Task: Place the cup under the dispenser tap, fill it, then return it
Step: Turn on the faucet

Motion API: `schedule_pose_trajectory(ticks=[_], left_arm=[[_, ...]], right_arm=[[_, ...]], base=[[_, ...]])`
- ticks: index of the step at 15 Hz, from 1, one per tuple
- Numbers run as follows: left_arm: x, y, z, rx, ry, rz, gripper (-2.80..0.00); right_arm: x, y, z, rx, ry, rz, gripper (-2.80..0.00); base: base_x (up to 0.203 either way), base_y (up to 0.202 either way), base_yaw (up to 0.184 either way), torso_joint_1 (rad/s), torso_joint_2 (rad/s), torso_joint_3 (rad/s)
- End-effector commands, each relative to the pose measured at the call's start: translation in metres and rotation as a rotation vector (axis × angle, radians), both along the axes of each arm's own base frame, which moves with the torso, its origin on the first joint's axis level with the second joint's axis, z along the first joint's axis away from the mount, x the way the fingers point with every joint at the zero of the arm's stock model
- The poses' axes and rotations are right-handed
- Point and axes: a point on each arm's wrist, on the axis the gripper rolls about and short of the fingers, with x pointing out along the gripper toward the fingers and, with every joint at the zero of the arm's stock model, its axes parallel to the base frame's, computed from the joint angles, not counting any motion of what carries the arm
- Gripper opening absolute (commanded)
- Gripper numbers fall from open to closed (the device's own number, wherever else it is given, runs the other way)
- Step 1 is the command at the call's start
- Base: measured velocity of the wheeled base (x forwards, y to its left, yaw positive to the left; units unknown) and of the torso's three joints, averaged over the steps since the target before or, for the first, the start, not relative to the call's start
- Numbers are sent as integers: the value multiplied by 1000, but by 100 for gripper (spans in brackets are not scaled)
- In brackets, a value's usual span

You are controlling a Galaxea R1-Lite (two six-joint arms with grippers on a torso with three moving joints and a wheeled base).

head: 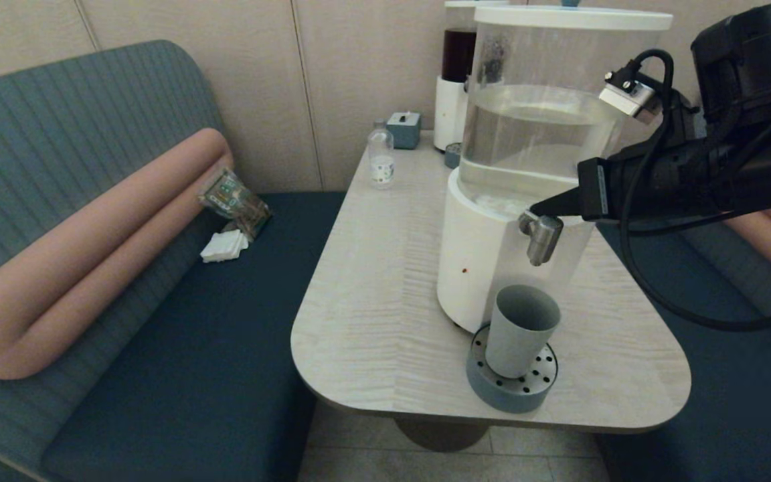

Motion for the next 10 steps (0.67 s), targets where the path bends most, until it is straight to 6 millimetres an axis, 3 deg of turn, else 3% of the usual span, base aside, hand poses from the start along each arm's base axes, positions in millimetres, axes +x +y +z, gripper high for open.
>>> schedule_pose_trajectory(ticks=[1,6,10], left_arm=[[0,0,0,1,2,2,-280],[0,0,0,1,2,0,-280],[0,0,0,1,2,0,-280]], right_arm=[[-2,0,0,9,11,19,-280],[-1,0,-1,25,-9,28,-280],[-3,-17,7,67,-103,-30,-280]], base=[[0,0,0,0,0,0],[0,0,0,0,0,0],[0,0,0,0,0,0]])
